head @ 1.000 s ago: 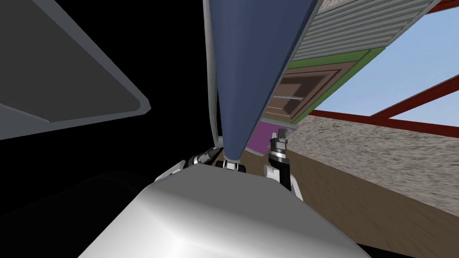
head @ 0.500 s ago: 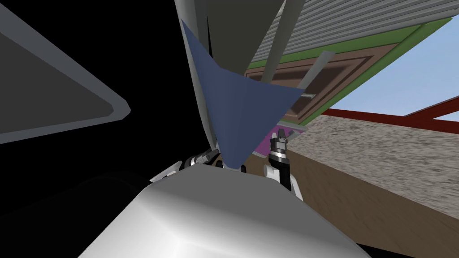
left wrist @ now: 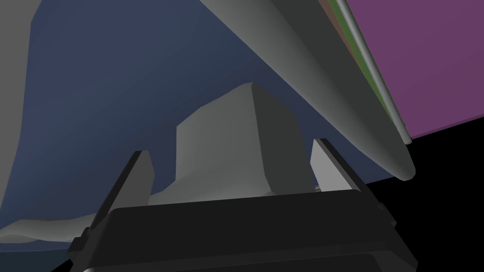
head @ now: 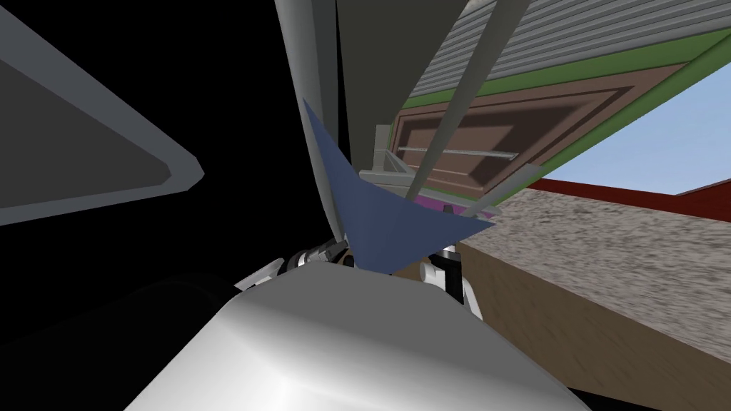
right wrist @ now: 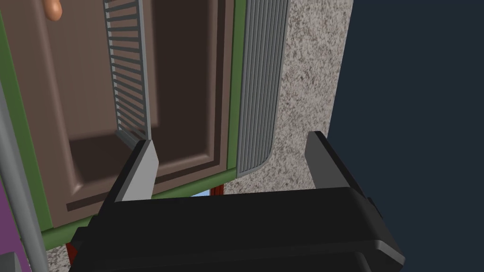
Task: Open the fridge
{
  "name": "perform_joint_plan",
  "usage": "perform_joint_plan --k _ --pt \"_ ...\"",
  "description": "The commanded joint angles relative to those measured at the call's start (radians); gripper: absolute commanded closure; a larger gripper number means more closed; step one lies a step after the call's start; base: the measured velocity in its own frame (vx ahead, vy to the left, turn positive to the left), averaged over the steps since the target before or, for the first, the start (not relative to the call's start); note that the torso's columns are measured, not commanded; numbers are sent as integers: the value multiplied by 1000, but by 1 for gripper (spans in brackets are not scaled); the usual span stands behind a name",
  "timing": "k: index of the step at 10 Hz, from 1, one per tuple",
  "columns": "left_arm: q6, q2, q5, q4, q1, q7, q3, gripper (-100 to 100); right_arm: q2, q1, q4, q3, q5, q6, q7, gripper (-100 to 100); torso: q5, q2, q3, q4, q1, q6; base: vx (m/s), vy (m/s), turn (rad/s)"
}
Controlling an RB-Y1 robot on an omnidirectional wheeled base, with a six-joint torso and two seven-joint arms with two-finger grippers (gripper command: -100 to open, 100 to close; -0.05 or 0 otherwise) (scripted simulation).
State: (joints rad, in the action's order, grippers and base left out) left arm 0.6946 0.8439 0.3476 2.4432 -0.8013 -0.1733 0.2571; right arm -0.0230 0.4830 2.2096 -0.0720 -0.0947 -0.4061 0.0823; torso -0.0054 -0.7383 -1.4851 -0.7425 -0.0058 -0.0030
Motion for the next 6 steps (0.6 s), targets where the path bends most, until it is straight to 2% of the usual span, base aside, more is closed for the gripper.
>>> perform_joint_plan --k 1,6 --pt "0 2 1 -2 0 0 0 0 0 0 0 0 0 0 0 0 1 1 2 2 1 0 0 0 0" --pt "4 4 4 -6 0 2 2 0 0 0 0 0 0 0 0 0 5 1 7 5 6 3 0 0 0"
